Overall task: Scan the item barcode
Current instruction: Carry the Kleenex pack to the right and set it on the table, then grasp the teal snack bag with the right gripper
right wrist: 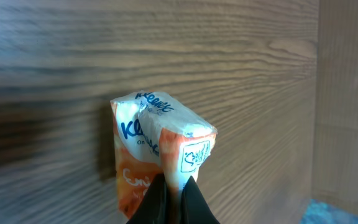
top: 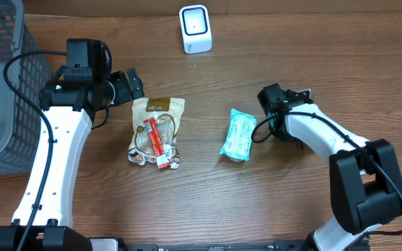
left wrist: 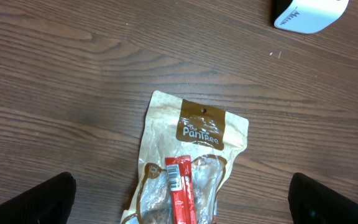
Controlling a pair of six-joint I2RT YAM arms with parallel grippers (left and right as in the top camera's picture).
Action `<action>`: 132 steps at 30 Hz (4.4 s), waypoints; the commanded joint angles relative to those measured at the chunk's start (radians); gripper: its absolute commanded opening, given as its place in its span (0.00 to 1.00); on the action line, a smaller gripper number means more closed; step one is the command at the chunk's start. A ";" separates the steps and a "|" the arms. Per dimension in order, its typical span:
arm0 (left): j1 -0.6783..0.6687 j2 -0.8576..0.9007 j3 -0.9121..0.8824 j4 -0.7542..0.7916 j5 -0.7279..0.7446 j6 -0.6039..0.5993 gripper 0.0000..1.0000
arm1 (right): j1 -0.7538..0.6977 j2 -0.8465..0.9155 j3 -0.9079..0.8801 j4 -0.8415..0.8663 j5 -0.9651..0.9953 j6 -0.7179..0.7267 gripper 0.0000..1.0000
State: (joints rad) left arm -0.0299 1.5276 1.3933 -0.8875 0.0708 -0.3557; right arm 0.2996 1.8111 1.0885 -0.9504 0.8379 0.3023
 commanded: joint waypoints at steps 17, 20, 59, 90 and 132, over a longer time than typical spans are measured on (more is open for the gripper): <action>0.003 -0.006 0.008 0.002 -0.002 0.027 1.00 | -0.072 -0.001 -0.035 0.068 -0.017 -0.072 0.04; 0.003 -0.006 0.008 0.002 -0.003 0.027 1.00 | -0.072 -0.001 -0.041 0.068 -0.020 -0.072 0.04; 0.003 -0.006 0.008 0.002 -0.003 0.027 1.00 | -0.114 -0.004 0.148 -0.044 -0.271 -0.069 0.52; 0.003 -0.006 0.008 0.002 -0.003 0.027 1.00 | -0.361 -0.004 0.122 -0.081 -0.735 -0.068 0.38; 0.003 -0.006 0.008 0.002 -0.003 0.027 1.00 | -0.325 -0.002 0.697 -0.486 -1.250 -0.091 0.80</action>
State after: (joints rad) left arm -0.0299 1.5276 1.3933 -0.8875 0.0708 -0.3557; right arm -0.0551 1.8153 1.7756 -1.4200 -0.3042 0.2100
